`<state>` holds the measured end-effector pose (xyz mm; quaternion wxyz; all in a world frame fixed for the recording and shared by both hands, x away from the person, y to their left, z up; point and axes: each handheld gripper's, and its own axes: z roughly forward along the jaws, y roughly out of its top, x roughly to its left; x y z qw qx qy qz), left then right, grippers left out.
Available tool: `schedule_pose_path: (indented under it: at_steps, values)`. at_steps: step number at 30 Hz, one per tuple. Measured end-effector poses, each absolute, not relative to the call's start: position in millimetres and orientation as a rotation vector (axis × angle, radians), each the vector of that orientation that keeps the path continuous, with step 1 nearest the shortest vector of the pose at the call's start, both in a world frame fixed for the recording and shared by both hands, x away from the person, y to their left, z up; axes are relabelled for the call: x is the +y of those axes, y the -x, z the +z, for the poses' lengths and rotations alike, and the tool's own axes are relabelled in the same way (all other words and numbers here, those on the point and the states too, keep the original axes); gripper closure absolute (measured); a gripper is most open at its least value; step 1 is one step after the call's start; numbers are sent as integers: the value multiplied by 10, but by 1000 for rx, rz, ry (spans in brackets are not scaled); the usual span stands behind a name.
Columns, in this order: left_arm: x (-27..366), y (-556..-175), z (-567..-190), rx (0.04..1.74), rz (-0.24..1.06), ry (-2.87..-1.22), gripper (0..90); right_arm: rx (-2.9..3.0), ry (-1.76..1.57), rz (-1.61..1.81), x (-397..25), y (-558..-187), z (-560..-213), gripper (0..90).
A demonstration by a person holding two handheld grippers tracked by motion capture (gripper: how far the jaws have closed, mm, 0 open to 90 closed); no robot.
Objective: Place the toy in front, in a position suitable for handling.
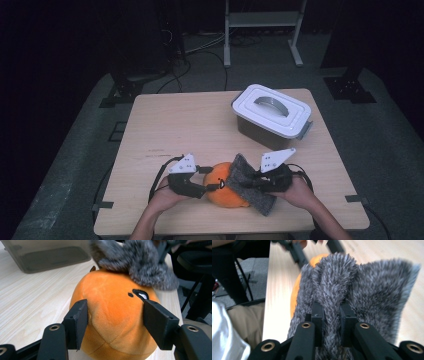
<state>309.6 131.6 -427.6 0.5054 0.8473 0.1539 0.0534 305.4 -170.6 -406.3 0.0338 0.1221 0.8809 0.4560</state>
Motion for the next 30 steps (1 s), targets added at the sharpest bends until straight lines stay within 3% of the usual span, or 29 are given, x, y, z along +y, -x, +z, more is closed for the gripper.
schedule_pose_path:
  at_steps: [10, 19, 21, 25, 30]
  values:
    - [1330, -3095, -4267, 358, 117, -2046, 373, 2678, -409, 1394, -1603, -3352, -3900, 770]
    - [1293, -3110, -4218, 411, 83, -2042, 200, 2704, -359, 1389, -1538, -3180, -4009, 770]
    - [1274, -3111, -4267, 409, 49, -2051, 207, 2704, -344, 1382, -1542, -3143, -4001, 770]
    - [1268, -3079, -4273, 363, 58, -2058, 309, 2697, -334, 1390, -1601, -3107, -4001, 770]
    - [1271, -3066, -4277, 340, 73, -2063, 340, 2690, -398, 1421, -1765, -3122, -4033, 771]
